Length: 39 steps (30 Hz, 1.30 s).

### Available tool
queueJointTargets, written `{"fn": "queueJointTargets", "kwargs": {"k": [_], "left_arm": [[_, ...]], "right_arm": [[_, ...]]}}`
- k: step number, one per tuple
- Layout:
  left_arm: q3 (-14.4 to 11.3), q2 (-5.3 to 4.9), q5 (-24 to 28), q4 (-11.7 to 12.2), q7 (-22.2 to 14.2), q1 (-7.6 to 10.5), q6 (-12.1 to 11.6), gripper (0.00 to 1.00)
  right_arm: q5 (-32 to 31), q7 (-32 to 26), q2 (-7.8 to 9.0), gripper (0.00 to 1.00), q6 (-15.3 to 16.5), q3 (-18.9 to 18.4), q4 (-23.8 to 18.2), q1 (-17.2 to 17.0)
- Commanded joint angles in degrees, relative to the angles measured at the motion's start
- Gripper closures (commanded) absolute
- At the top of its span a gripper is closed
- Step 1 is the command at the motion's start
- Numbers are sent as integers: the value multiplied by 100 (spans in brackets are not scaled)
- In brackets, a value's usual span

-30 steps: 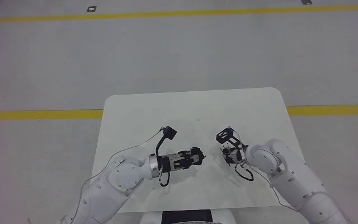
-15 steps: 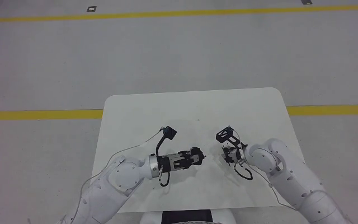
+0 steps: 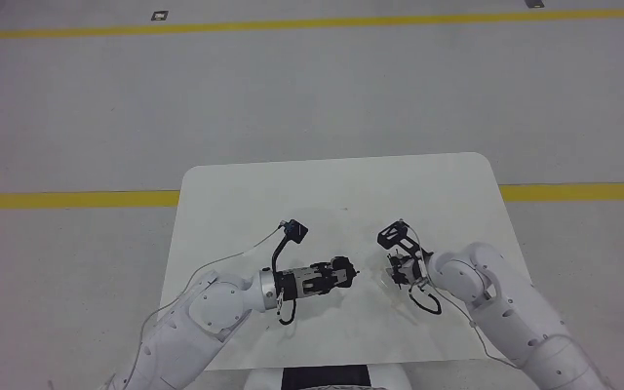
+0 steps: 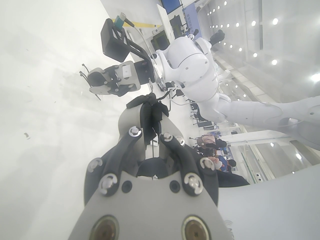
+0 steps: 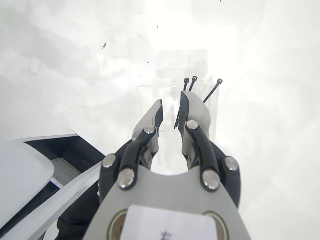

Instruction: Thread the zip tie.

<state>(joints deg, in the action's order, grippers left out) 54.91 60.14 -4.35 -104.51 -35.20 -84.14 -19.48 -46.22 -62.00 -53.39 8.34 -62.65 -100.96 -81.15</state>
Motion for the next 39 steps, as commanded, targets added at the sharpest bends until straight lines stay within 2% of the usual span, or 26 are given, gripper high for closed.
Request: {"fn": "queueJointTargets", "kwargs": {"k": [1,9,20,39], "left_arm": [[0,0,0,0,0,0,0,100],[0,0,0,0,0,0,0,100],[0,0,0,0,0,0,0,100],[0,0,0,0,0,0,0,100]], "right_arm": [[0,4,5,84,3,-20,-30,-24],[58,24,26,84,93,-108,-132,-113],[33,5,37,83,-26,-176,-128,-174],[92,-48,-16,83,-13,18,85,16]]}}
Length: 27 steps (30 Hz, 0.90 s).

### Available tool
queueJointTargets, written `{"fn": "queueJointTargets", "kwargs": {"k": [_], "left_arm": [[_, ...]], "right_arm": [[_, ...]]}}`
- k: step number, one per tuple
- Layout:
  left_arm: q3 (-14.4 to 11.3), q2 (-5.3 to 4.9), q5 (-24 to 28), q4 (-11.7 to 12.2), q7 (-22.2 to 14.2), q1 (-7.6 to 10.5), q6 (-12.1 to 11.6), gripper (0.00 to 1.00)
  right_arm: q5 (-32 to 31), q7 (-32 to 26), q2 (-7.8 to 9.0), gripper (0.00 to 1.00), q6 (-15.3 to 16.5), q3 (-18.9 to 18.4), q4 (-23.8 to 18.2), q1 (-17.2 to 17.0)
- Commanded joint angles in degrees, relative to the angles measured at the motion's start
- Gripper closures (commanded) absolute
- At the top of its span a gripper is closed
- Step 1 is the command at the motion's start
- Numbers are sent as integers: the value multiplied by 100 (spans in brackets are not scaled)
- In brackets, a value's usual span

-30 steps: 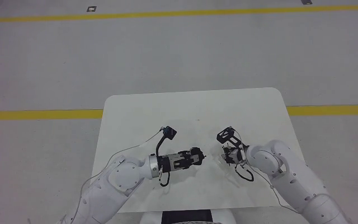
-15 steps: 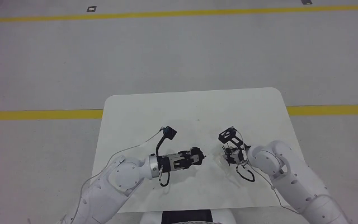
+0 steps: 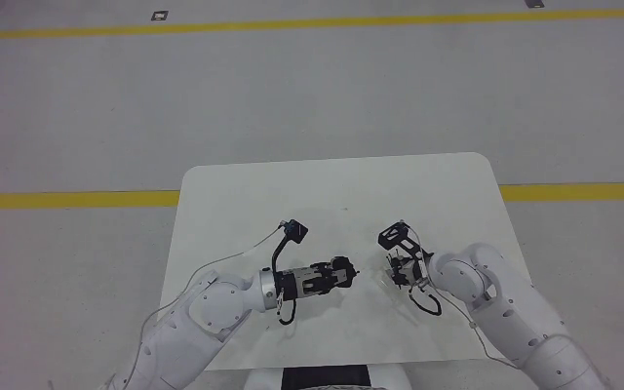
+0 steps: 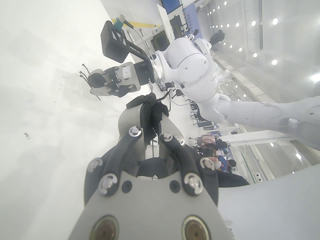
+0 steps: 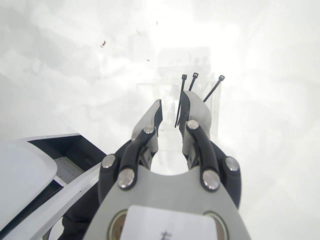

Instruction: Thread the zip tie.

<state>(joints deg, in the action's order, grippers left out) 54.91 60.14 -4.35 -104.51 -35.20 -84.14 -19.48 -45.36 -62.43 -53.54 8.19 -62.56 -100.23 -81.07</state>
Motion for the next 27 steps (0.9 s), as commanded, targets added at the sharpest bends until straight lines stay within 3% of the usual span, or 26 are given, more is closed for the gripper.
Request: {"fn": "queueJointTargets", "kwargs": {"k": [1,9,15,27], "left_arm": [[0,0,0,0,0,0,0,100],[0,0,0,0,0,0,0,100],[0,0,0,0,0,0,0,100],[0,0,0,0,0,0,0,100]], "right_arm": [[9,-7,-5,83,3,17,21,16],[45,-18,-23,83,-74,53,95,75],[124,-22,-23,90,-43,22,144,81],[267,-50,-30,88,59,34,276,134]]}}
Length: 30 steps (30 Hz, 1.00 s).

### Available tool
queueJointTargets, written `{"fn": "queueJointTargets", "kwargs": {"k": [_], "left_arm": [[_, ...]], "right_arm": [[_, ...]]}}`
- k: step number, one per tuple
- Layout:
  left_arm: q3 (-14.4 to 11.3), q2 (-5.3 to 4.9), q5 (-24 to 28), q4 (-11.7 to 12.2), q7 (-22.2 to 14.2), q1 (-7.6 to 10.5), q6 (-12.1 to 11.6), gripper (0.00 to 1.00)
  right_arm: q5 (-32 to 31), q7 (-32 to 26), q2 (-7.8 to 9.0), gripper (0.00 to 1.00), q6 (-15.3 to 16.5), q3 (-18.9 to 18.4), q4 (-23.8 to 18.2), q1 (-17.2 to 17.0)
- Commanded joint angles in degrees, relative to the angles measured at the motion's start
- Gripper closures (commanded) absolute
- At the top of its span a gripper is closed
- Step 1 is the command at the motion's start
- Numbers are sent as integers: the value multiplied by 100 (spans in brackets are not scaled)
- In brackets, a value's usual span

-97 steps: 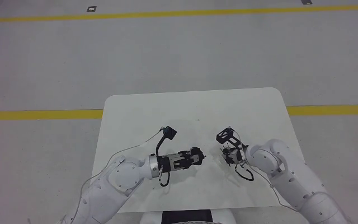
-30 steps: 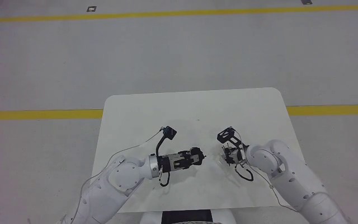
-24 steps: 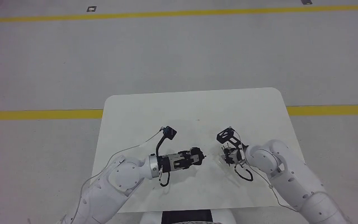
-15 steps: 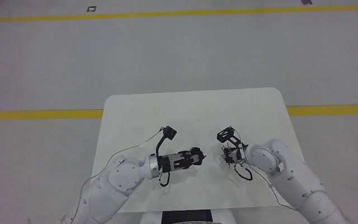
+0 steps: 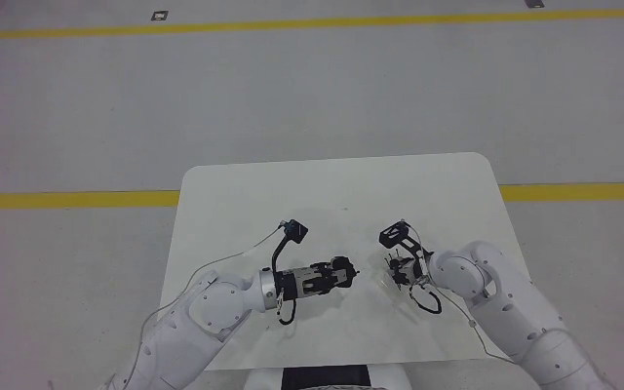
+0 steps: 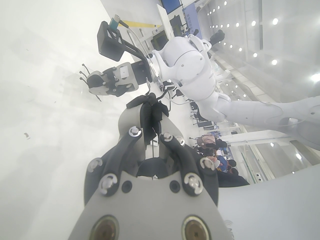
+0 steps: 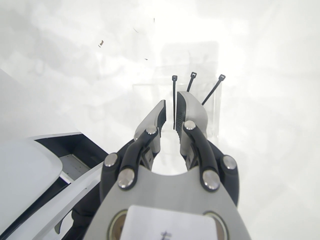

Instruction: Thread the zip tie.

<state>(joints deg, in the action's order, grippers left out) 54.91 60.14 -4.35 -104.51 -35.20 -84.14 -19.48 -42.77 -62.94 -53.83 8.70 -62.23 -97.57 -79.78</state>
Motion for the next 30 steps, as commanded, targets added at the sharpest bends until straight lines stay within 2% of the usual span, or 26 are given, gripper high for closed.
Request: {"fn": "queueJointTargets", "kwargs": {"k": [1,15,16,17,19,26,30], "left_arm": [[0,0,0,0,0,0,0,100],[0,0,0,0,0,0,0,100],[0,0,0,0,0,0,0,100],[0,0,0,0,0,0,0,100],[0,0,0,0,0,0,0,100],[0,0,0,0,0,0,0,100],[0,0,0,0,0,0,0,100]], "right_arm": [[16,3,-1,89,16,2,18,8],[131,9,-15,91,109,51,180,94],[141,17,-16,93,116,52,193,100],[148,28,-16,100,118,52,201,102],[153,46,-17,100,123,53,209,102],[46,58,20,100,63,-38,-112,-55],[31,96,65,100,40,-214,-393,-235]]}}
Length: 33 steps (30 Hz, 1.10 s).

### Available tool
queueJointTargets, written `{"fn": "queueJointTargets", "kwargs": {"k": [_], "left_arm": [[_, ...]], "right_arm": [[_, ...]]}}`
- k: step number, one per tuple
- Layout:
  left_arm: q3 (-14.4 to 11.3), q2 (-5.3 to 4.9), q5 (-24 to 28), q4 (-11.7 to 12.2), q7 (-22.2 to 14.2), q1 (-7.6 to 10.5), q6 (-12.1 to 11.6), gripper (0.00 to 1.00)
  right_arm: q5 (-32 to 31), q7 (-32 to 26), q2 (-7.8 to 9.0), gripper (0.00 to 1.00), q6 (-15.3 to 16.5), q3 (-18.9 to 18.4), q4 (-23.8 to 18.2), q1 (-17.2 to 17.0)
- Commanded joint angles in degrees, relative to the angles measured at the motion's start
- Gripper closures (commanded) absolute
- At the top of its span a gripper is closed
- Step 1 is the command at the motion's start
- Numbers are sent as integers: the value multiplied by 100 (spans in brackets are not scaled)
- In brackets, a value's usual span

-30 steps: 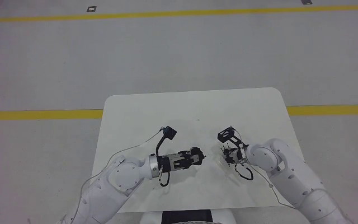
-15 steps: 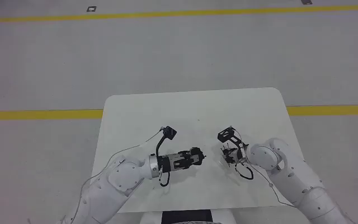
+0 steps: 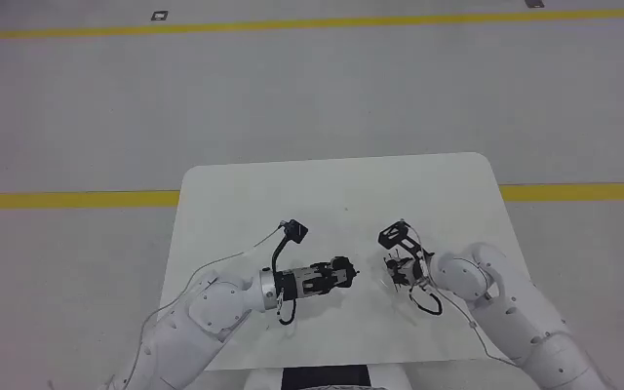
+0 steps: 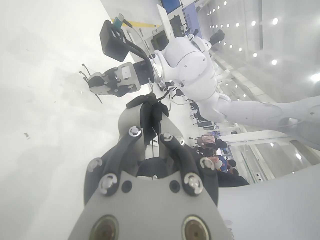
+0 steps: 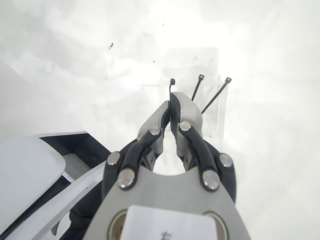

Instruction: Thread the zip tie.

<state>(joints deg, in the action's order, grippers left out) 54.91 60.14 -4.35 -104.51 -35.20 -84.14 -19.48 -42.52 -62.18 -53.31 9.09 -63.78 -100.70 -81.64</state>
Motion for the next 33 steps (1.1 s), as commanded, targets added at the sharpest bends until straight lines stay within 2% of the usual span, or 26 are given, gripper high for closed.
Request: {"fn": "queueJointTargets", "kwargs": {"k": [1,9,15,18,31,33], "left_arm": [[0,0,0,0,0,0,0,100],[0,0,0,0,0,0,0,100],[0,0,0,0,0,0,0,100],[0,0,0,0,0,0,0,100],[0,0,0,0,0,0,0,100],[0,0,0,0,0,0,0,100]], "right_arm": [[28,41,26,100,12,-118,-154,-100],[570,404,160,100,400,-890,-636,-690],[1444,1079,249,100,1039,-1703,-801,-1312],[1771,1305,290,100,1039,-1908,-964,-1549],[1796,1316,295,100,1039,-1922,-973,-1568],[1897,1612,273,100,1039,-1872,-1002,-1586]]}}
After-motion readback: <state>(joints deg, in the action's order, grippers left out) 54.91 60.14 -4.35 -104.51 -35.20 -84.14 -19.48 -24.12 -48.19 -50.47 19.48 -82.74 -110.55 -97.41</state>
